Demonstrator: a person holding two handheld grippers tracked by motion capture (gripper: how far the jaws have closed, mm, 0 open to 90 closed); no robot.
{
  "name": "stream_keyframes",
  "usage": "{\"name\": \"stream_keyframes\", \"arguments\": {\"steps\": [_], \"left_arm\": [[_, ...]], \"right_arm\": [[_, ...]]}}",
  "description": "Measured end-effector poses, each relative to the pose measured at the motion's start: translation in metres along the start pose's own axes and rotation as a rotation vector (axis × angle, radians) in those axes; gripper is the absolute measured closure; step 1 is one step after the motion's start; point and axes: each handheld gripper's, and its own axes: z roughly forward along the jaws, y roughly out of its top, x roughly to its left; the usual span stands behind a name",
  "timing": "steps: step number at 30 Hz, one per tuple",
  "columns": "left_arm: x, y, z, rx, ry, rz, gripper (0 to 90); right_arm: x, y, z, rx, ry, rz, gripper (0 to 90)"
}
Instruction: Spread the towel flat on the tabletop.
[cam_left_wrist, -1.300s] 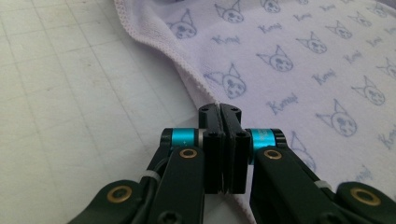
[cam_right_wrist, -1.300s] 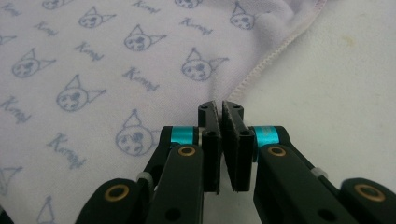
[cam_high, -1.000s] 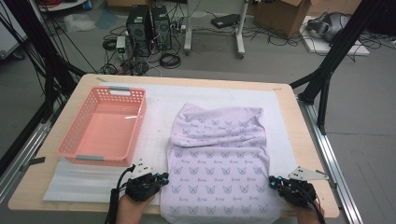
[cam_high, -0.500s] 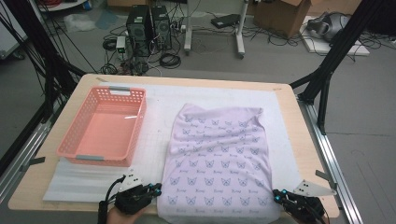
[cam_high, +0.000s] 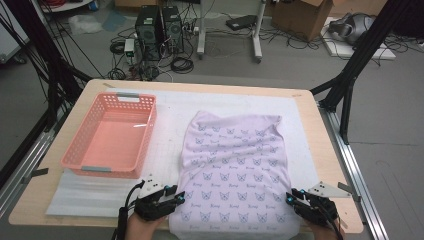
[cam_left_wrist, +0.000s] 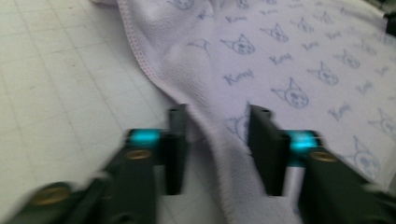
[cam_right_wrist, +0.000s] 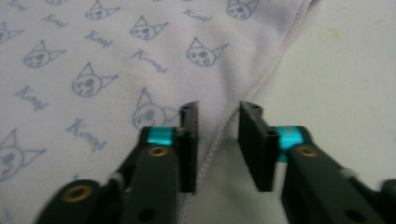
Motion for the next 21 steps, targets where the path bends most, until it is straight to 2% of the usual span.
{"name": "stream_keyframes", "arguments": {"steps": [1,2,4,6,11,12,13,14,15,17,18,21], "left_arm": [[0.0,0.0,-0.001,0.003,0.0,0.015,83.9],[0.0,0.0,-0.002,0.012,-0.002,-0.004,86.2],[-0.003,-0.002,-0.008,0.025,0.007,0.006,86.8],[-0.006,-0.006,-0.016,0.032,-0.006,-0.013,86.8],[-0.018,-0.018,-0.033,0.048,-0.042,-0.008,86.0],[-0.02,-0.018,-0.033,0.043,-0.054,-0.002,82.3],[-0.021,-0.016,-0.032,0.03,-0.054,0.003,72.1],[-0.021,-0.014,-0.031,0.016,-0.056,0.002,60.1],[-0.021,-0.012,-0.03,0.0,-0.053,-0.003,54.2],[-0.017,-0.009,-0.027,-0.021,-0.053,-0.011,51.1],[-0.014,-0.007,-0.024,-0.02,-0.054,-0.017,50.8],[-0.006,-0.001,-0.014,-0.017,-0.048,-0.041,51.0]], "right_arm": [[-0.002,-0.001,-0.001,0.005,0.025,0.001,86.8],[-0.002,-0.002,-0.003,0.005,0.03,0.0,87.1],[-0.003,-0.004,-0.006,0.011,0.039,0.003,87.6],[-0.003,-0.008,-0.013,0.023,0.052,-0.006,87.8],[0.0,-0.02,-0.034,0.061,0.093,-0.03,87.8],[0.001,-0.022,-0.036,0.071,0.096,-0.034,87.0],[0.002,-0.022,-0.037,0.063,0.099,-0.033,83.4],[0.002,-0.022,-0.038,0.054,0.095,-0.03,73.4],[0.002,-0.02,-0.038,0.03,0.081,-0.019,68.3],[0.001,-0.016,-0.037,-0.016,0.076,0.02,66.0],[0.0,-0.014,-0.035,-0.031,0.061,0.024,66.0],[-0.001,-0.008,-0.024,-0.033,0.021,0.034,66.0]]}}
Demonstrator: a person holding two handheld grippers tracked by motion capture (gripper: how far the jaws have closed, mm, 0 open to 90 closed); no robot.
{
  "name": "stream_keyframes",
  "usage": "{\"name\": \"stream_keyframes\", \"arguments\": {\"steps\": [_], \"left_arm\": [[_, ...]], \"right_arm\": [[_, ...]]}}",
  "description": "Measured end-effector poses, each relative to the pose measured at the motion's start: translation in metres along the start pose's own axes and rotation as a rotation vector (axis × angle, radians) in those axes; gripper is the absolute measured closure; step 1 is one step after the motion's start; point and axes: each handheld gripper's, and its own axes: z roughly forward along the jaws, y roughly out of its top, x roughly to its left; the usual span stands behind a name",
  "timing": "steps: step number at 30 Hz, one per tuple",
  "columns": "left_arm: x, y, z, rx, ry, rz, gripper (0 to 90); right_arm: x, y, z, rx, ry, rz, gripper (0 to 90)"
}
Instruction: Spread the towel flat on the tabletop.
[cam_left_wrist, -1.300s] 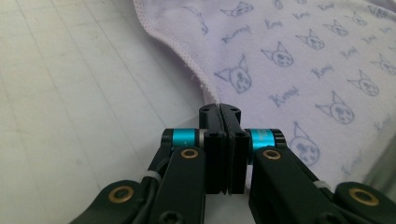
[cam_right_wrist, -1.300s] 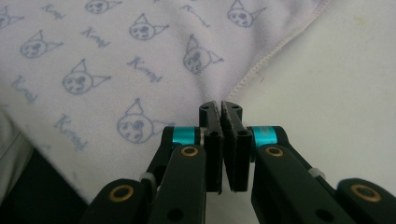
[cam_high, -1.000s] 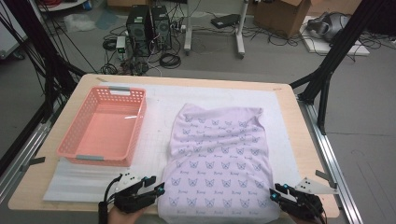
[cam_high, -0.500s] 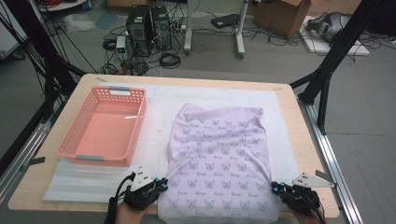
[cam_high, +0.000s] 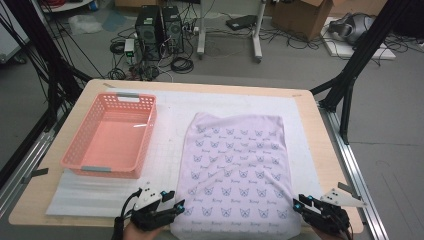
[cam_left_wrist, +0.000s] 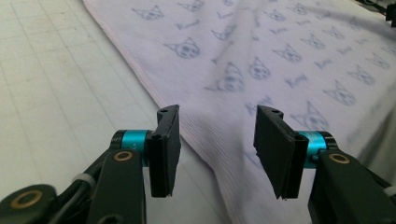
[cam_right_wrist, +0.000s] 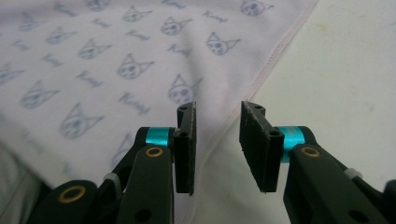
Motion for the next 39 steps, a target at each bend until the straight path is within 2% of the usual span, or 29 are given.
{"name": "stream_keyframes", "arguments": {"steps": [2,3,4,5,8,10,12,14,16,18,19,20,21,22,23,25,26,31,34,37,39], "left_arm": [[0.003,0.002,0.004,-0.001,0.002,-0.013,51.4],[0.004,0.003,0.005,-0.005,0.0,-0.022,51.4],[0.004,0.004,0.005,-0.012,-0.005,-0.026,51.9],[0.004,0.004,0.005,-0.014,-0.007,-0.025,51.9],[0.002,0.004,0.004,-0.014,-0.012,-0.022,51.9],[0.003,0.004,0.004,-0.021,-0.01,-0.023,51.9],[0.005,0.005,0.005,-0.015,-0.006,-0.03,51.7],[0.008,0.006,0.007,-0.011,-0.008,-0.044,51.6],[0.01,0.009,0.011,0.003,-0.011,-0.056,51.6],[0.01,0.012,0.017,0.03,-0.028,-0.069,52.3],[0.008,0.012,0.022,0.051,-0.042,-0.062,53.2],[0.005,0.011,0.023,0.046,-0.027,-0.037,56.0],[0.002,0.01,0.024,0.051,-0.004,0.006,62.7],[0.0,0.009,0.024,0.051,0.022,0.033,73.4],[0.0,0.009,0.022,0.054,0.028,0.039,82.4],[-0.001,0.009,0.019,0.067,0.04,0.036,87.0],[-0.002,0.008,0.017,0.072,0.05,0.042,87.2],[-0.001,-0.002,-0.005,0.085,0.061,0.008,87.3],[-0.004,-0.01,-0.017,0.089,0.048,0.013,87.2],[-0.004,-0.014,-0.022,0.074,0.036,0.011,85.2],[-0.002,-0.013,-0.022,0.053,0.045,-0.001,67.2]], "right_arm": [[0.0,0.002,0.01,0.026,-0.01,0.0,66.5],[0.001,0.001,0.015,0.046,-0.014,-0.003,70.0],[0.002,0.001,0.015,0.042,-0.033,-0.016,83.1],[0.001,0.002,0.013,0.058,-0.001,-0.015,86.4],[0.0,0.0,0.002,0.112,-0.012,-0.044,87.3],[-0.003,-0.005,-0.008,0.123,-0.032,-0.051,87.0],[-0.006,-0.009,-0.012,0.108,-0.021,-0.029,80.5],[-0.008,-0.01,-0.012,0.079,-0.019,-0.009,67.6],[-0.008,-0.008,-0.012,0.04,-0.011,0.014,62.6],[-0.008,-0.005,-0.012,0.011,-0.015,0.025,61.6],[-0.007,-0.004,-0.012,0.0,-0.021,0.028,61.2],[-0.007,-0.004,-0.011,-0.004,-0.022,0.028,61.2],[-0.007,-0.003,-0.01,-0.004,-0.024,0.023,61.2],[-0.007,-0.004,-0.009,0.004,-0.024,0.019,61.1],[-0.007,-0.004,-0.009,0.007,-0.025,0.021,61.2],[-0.008,-0.004,-0.007,0.012,-0.024,0.022,61.1],[-0.008,-0.004,-0.006,0.012,-0.025,0.03,61.2],[-0.009,-0.001,-0.004,-0.001,-0.026,0.036,61.3],[-0.008,0.002,0.0,-0.001,-0.024,0.035,61.3],[-0.007,0.005,0.006,0.001,-0.028,0.028,59.9],[-0.007,0.007,0.012,0.008,-0.03,0.031,59.5]]}}
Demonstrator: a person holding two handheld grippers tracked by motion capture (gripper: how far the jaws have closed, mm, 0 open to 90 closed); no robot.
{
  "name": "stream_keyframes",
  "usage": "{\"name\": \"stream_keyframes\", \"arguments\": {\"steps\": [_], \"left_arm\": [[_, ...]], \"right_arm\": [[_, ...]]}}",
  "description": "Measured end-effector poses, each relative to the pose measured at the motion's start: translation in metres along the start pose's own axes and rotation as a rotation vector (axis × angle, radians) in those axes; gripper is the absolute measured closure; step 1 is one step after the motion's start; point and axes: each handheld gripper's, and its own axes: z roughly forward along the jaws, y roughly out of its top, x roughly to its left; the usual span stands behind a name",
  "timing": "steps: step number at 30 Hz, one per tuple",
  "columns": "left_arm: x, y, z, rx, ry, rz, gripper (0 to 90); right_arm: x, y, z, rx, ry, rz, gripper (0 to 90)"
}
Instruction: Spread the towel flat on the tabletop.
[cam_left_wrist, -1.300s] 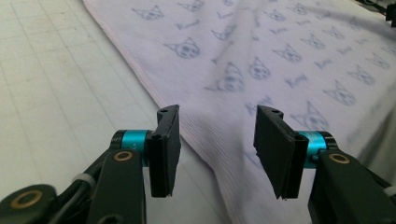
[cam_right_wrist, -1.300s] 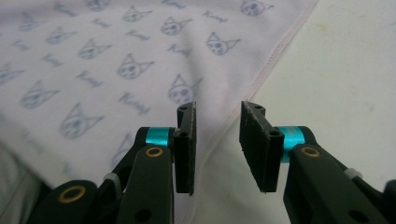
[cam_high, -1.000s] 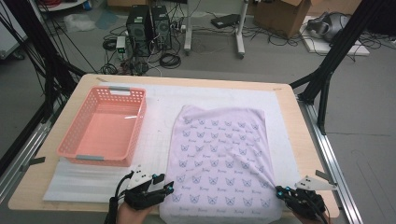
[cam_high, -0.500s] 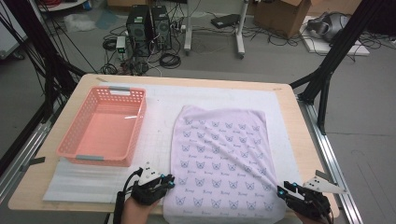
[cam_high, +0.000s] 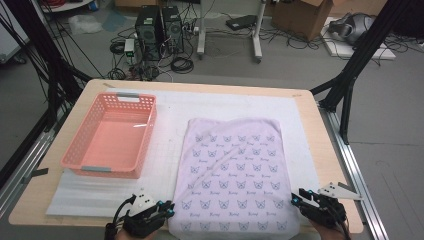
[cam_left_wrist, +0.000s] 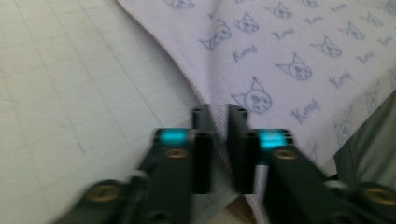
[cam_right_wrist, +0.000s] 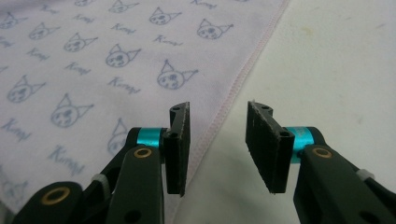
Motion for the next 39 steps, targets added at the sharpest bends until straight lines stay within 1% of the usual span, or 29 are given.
{"name": "stream_keyframes", "arguments": {"steps": [1,4,5,6,7,8,10,11,13,15,16,17,18,19,20,21,22,24,26,28,29,30,31,32,33,34,35,36,39], "left_arm": [[0.002,0.001,0.001,-0.008,0.002,-0.002,60.8],[0.005,0.005,0.004,-0.04,-0.013,-0.006,55.3],[0.006,0.007,0.005,-0.054,-0.018,-0.006,54.0],[0.007,0.009,0.006,-0.066,-0.023,-0.004,52.8],[0.009,0.013,0.008,-0.084,-0.029,-0.008,51.7],[0.01,0.016,0.01,-0.095,-0.034,-0.007,50.8],[0.012,0.022,0.014,-0.112,-0.04,-0.006,48.5],[0.013,0.025,0.016,-0.118,-0.044,0.0,47.7],[0.015,0.029,0.02,-0.119,-0.05,-0.004,45.8],[0.017,0.034,0.025,-0.123,-0.051,-0.006,44.8],[0.019,0.037,0.027,-0.124,-0.055,-0.009,44.6],[0.021,0.04,0.031,-0.127,-0.054,-0.011,44.1],[0.022,0.044,0.034,-0.126,-0.055,-0.011,43.6],[0.024,0.047,0.037,-0.124,-0.059,-0.01,43.6],[0.025,0.05,0.041,-0.125,-0.057,-0.013,43.5],[0.027,0.054,0.045,-0.126,-0.051,-0.01,43.5],[0.028,0.056,0.048,-0.127,-0.051,-0.017,43.7],[0.032,0.062,0.055,-0.121,-0.041,-0.021,44.0],[0.037,0.066,0.063,-0.108,-0.027,-0.032,45.2],[0.043,0.068,0.071,-0.08,-0.019,-0.055,45.5],[0.045,0.069,0.075,-0.056,-0.016,-0.065,46.5],[0.046,0.068,0.079,-0.032,-0.014,-0.081,47.6],[0.046,0.067,0.082,0.004,-0.014,-0.087,49.0],[0.045,0.067,0.082,0.013,-0.01,-0.08,51.6],[0.043,0.067,0.082,0.025,-0.019,-0.075,54.9],[0.041,0.066,0.082,0.032,-0.001,-0.058,68.2],[0.039,0.066,0.082,0.046,0.015,-0.042,78.2],[0.039,0.066,0.081,0.049,0.014,-0.037,86.4],[0.037,0.062,0.076,0.044,0.035,-0.037,87.7]], "right_arm": [[0.0,0.001,0.003,0.006,-0.002,-0.001,59.5],[0.002,0.004,0.014,0.03,-0.006,-0.016,61.1],[0.003,0.005,0.016,0.031,-0.013,-0.027,66.7],[0.004,0.007,0.017,0.039,-0.022,-0.034,79.1],[0.003,0.008,0.017,0.048,-0.006,-0.038,86.0],[0.004,0.01,0.016,0.073,-0.004,-0.04,87.1],[0.005,0.012,0.011,0.104,-0.022,-0.064,87.7],[0.004,0.011,0.009,0.11,-0.026,-0.067,87.9],[0.0,0.007,0.001,0.122,-0.038,-0.079,88.7],[-0.003,0.006,-0.007,0.153,-0.072,-0.112,89.2],[-0.005,0.006,-0.009,0.166,-0.085,-0.118,90.0],[-0.007,0.006,-0.009,0.197,-0.097,-0.114,89.2],[-0.009,0.006,-0.01,0.194,-0.074,-0.099,87.8],[-0.012,0.006,-0.01,0.188,-0.059,-0.09,77.8],[-0.014,0.008,-0.011,0.157,-0.054,-0.086,75.8],[-0.016,0.01,-0.011,0.119,-0.032,-0.077,75.3],[-0.018,0.013,-0.009,0.078,-0.02,-0.071,73.7],[-0.02,0.02,-0.005,0.033,-0.006,-0.061,71.1],[-0.023,0.026,0.003,-0.014,0.022,-0.04,68.5],[-0.024,0.031,0.013,-0.033,0.019,-0.034,65.9],[-0.024,0.033,0.019,-0.025,0.022,-0.038,64.2],[-0.023,0.033,0.024,-0.003,0.022,-0.042,63.4],[-0.022,0.032,0.029,0.021,0.02,-0.049,63.7],[-0.02,0.03,0.033,0.05,0.011,-0.061,63.9],[-0.019,0.027,0.035,0.066,0.0,-0.072,65.4],[-0.019,0.026,0.034,0.057,-0.008,-0.065,70.4],[-0.02,0.027,0.033,0.066,-0.01,-0.052,84.1],[-0.022,0.027,0.032,0.072,0.008,-0.047,85.7],[-0.023,0.027,0.028,0.092,0.013,-0.044,86.9]]}}
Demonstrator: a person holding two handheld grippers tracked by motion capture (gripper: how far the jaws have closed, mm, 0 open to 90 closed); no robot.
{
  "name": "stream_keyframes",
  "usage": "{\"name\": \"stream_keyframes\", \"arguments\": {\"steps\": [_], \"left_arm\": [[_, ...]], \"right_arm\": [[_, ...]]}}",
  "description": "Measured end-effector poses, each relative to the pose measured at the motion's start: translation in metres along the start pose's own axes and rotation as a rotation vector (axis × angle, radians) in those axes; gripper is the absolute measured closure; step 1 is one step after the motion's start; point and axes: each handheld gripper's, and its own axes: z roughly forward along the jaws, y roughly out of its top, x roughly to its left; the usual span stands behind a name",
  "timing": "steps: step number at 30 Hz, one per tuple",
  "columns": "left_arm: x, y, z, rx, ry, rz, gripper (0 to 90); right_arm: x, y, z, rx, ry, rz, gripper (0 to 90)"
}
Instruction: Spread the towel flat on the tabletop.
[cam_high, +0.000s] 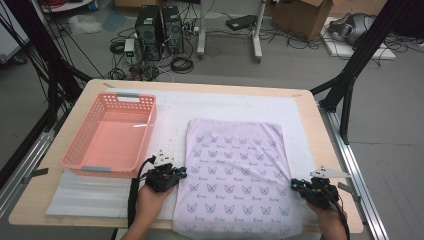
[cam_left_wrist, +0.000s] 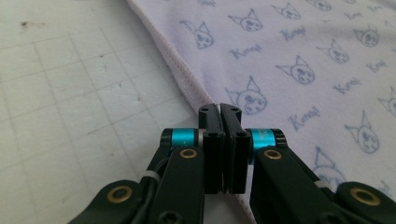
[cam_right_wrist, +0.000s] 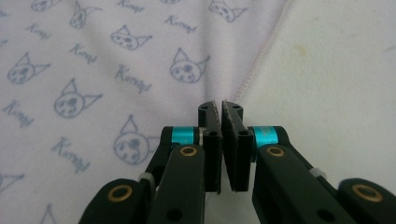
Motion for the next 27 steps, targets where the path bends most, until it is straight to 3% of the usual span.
{"name": "stream_keyframes", "arguments": {"steps": [4,7,9,11,13,16,23,27], "left_arm": [[0.0,-0.008,-0.013,0.019,-0.013,-0.019,88.0],[-0.004,-0.014,-0.019,0.01,-0.048,-0.025,86.8],[-0.004,-0.009,-0.017,-0.017,-0.051,-0.003,73.0],[0.0,-0.001,-0.013,-0.056,-0.05,-0.016,59.0],[0.006,0.01,-0.007,-0.093,-0.059,-0.016,54.1],[0.012,0.027,0.008,-0.139,-0.06,0.006,47.8],[0.019,0.066,0.044,-0.206,-0.057,0.081,50.7],[0.026,0.086,0.064,-0.203,-0.045,0.063,55.4]], "right_arm": [[-0.003,-0.01,-0.014,0.031,0.019,0.005,87.0],[-0.002,-0.014,-0.021,0.051,0.032,0.0,85.8],[-0.003,-0.013,-0.02,0.031,0.033,0.001,71.6],[-0.005,-0.01,-0.019,-0.016,0.023,0.021,63.4],[-0.005,-0.006,-0.019,-0.056,0.018,0.016,60.9],[-0.002,-0.002,-0.017,-0.07,0.02,-0.006,60.5],[-0.001,0.003,-0.011,-0.07,0.037,-0.032,59.5],[-0.003,0.006,-0.009,-0.074,0.057,-0.039,58.9]]}}
